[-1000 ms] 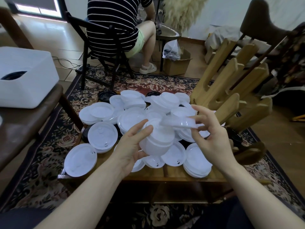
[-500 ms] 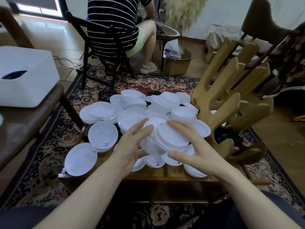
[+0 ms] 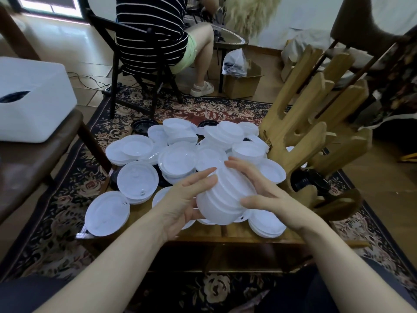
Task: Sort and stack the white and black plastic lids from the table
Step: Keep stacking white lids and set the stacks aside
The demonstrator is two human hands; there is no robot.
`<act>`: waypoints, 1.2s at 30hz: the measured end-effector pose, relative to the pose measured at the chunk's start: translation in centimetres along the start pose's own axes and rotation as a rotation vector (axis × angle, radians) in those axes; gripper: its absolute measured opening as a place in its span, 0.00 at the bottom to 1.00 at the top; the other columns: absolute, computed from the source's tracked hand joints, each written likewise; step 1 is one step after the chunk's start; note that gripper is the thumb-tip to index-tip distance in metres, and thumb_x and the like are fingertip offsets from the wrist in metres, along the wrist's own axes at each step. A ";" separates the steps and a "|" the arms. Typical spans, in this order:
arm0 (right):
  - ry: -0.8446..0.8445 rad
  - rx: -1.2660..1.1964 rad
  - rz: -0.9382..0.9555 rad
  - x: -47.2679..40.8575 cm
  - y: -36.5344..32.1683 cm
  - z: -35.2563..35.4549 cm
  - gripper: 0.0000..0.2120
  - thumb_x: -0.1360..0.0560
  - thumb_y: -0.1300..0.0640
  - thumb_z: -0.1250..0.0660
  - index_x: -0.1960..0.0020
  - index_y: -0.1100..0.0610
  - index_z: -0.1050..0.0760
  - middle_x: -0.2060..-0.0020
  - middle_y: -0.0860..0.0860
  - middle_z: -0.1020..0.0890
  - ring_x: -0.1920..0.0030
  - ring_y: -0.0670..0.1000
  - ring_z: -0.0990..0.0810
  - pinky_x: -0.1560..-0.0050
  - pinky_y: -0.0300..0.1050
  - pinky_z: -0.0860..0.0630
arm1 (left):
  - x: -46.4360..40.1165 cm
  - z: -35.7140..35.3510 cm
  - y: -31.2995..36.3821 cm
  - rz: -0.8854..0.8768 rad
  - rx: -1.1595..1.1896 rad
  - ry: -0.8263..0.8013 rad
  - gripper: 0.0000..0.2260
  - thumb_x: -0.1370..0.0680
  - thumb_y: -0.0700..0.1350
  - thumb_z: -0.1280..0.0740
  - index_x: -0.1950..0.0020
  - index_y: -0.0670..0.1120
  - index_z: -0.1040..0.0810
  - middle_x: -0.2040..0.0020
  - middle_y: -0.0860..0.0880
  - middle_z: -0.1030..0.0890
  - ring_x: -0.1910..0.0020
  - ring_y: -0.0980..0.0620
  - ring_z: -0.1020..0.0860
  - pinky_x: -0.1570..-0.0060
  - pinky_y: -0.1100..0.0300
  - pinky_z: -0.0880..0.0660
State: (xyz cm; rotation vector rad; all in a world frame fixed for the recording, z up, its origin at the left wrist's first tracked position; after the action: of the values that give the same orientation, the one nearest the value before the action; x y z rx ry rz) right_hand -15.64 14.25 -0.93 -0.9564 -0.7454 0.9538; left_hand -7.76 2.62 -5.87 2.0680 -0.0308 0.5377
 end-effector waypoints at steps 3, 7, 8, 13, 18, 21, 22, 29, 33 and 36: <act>0.151 0.097 -0.013 -0.3 -0.1 0.4 0.27 0.29 0.36 0.31 0.32 0.32 0.32 0.30 0.35 0.35 0.29 0.32 0.40 0.38 0.25 0.37 | 0.1 0.0 0.0 -0.014 0.005 0.006 0.27 0.32 0.52 0.27 0.33 0.52 0.21 0.41 0.47 0.16 0.47 0.48 0.16 0.58 0.57 0.18; 0.099 0.114 -0.003 -0.1 -0.4 0.6 0.28 0.28 0.46 0.28 0.30 0.38 0.31 0.34 0.36 0.29 0.31 0.35 0.35 0.38 0.26 0.36 | 0.2 -0.2 -0.1 -0.005 0.031 -0.009 0.25 0.30 0.53 0.29 0.33 0.51 0.21 0.42 0.48 0.15 0.48 0.48 0.15 0.58 0.56 0.17; 0.081 0.114 0.003 -0.1 -0.5 0.7 0.29 0.28 0.48 0.28 0.29 0.39 0.31 0.34 0.36 0.29 0.31 0.36 0.34 0.37 0.27 0.35 | 0.2 -0.2 -0.1 -0.003 0.033 -0.014 0.25 0.29 0.53 0.30 0.32 0.51 0.22 0.42 0.48 0.15 0.47 0.48 0.15 0.57 0.56 0.17; 0.097 0.145 0.048 0.0 -0.8 0.2 0.30 0.29 0.52 0.26 0.29 0.42 0.31 0.35 0.34 0.30 0.31 0.36 0.35 0.36 0.26 0.37 | 0.2 -0.4 0.0 -0.028 -0.013 -0.040 0.25 0.27 0.53 0.32 0.30 0.51 0.24 0.40 0.48 0.16 0.44 0.48 0.16 0.56 0.55 0.17; 0.130 0.208 0.112 -0.1 -1.4 -0.1 0.31 0.30 0.53 0.24 0.30 0.44 0.31 0.30 0.42 0.32 0.29 0.37 0.37 0.33 0.27 0.38 | 0.0 0.0 0.2 -0.053 -0.017 -0.021 0.22 0.24 0.53 0.33 0.30 0.52 0.23 0.38 0.49 0.17 0.39 0.46 0.19 0.52 0.53 0.17; 0.198 0.202 0.116 -0.2 -1.3 0.0 0.30 0.32 0.48 0.24 0.32 0.42 0.29 0.33 0.44 0.29 0.31 0.38 0.33 0.34 0.28 0.37 | -0.2 0.2 0.6 -0.111 -0.085 0.020 0.19 0.23 0.54 0.35 0.32 0.55 0.22 0.38 0.50 0.17 0.39 0.47 0.19 0.50 0.52 0.18; 0.223 0.204 0.115 -0.2 -1.2 0.0 0.30 0.33 0.45 0.24 0.33 0.41 0.29 0.35 0.44 0.29 0.32 0.39 0.33 0.35 0.28 0.37 | -0.2 0.2 0.5 -0.120 -0.088 0.030 0.17 0.21 0.53 0.36 0.32 0.55 0.22 0.39 0.51 0.17 0.40 0.47 0.19 0.50 0.52 0.18; 0.310 0.291 0.093 -0.5 -0.8 -0.4 0.30 0.38 0.35 0.28 0.37 0.29 0.32 0.40 0.37 0.32 0.34 0.38 0.33 0.40 0.28 0.35 | -0.1 0.1 0.1 -0.098 -0.086 0.017 0.18 0.20 0.54 0.34 0.31 0.54 0.23 0.37 0.50 0.18 0.39 0.47 0.19 0.44 0.49 0.20; 0.374 0.271 0.080 -0.5 -0.9 -1.2 0.30 0.37 0.40 0.25 0.38 0.33 0.34 0.42 0.37 0.34 0.38 0.32 0.34 0.44 0.22 0.36 | 0.1 0.1 0.0 -0.130 -0.090 0.037 0.30 0.36 0.58 0.22 0.34 0.58 0.20 0.31 0.49 0.23 0.36 0.47 0.21 0.50 0.54 0.19; 0.347 0.222 0.090 -0.5 -1.0 -1.3 0.31 0.35 0.43 0.26 0.35 0.36 0.34 0.39 0.39 0.34 0.36 0.33 0.34 0.42 0.22 0.37 | 0.2 0.3 0.2 -0.146 -0.051 0.081 0.28 0.36 0.55 0.22 0.36 0.57 0.19 0.33 0.48 0.21 0.38 0.47 0.19 0.51 0.53 0.19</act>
State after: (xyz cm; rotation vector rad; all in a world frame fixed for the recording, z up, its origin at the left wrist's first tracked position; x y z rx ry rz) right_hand -14.43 13.08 -0.57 -0.9330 -0.2995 0.8965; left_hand -7.51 2.29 -5.81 1.9795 0.1517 0.5251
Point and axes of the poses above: each hand's wrist, its own x-axis away from the middle knuckle, its own z-axis out of the back of the hand, y = z × x, the point moved 8 cm from there along -x, towards the middle knuckle
